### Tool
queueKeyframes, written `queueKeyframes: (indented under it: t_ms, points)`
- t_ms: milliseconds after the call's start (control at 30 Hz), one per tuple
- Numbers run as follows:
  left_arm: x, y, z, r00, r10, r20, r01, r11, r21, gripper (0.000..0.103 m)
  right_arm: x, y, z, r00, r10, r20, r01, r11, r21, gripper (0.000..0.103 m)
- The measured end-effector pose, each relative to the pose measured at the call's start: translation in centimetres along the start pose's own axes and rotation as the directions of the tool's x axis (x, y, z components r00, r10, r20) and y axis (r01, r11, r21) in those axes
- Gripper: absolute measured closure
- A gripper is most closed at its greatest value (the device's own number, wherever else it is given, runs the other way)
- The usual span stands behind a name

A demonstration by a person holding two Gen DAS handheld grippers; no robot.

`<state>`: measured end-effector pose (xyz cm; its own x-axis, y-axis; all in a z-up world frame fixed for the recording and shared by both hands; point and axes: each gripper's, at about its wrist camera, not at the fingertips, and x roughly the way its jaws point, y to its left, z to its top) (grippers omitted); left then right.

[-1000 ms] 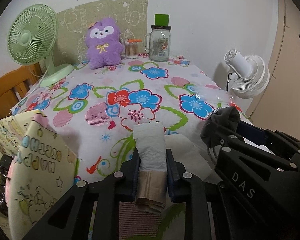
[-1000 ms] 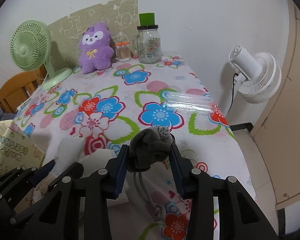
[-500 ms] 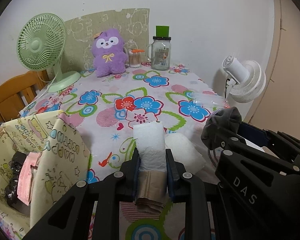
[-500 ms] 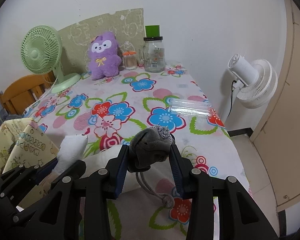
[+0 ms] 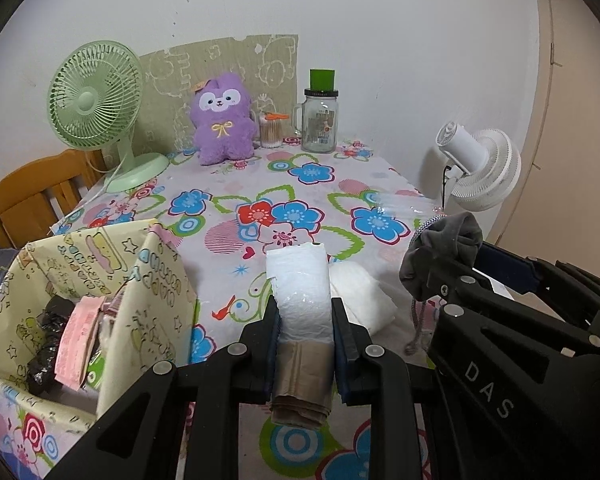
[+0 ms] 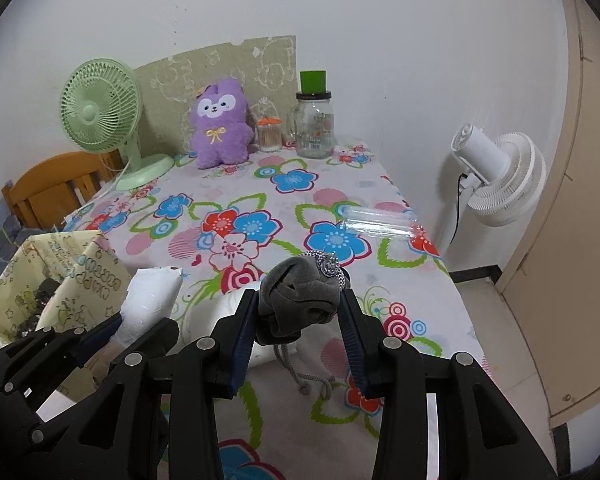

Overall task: Organize soft objects
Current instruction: 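Lift the white towel roll with the left tool while the right tool carries the grey cloth toward the box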

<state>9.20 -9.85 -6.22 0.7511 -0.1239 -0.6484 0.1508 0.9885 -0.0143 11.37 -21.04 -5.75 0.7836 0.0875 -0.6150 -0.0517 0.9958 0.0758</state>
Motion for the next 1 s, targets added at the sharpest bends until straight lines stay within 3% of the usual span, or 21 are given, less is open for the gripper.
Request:
queueKeyframes:
  t_ms: [1000]
  points:
    - [-6.9,0.7,-0.9,0.996,0.008,0.090,-0.011,0.999,0.039,0.081,-7.3,3.6,-0.8,0.995,0.010,0.101,-0.005,0.998,-0.055,0.059]
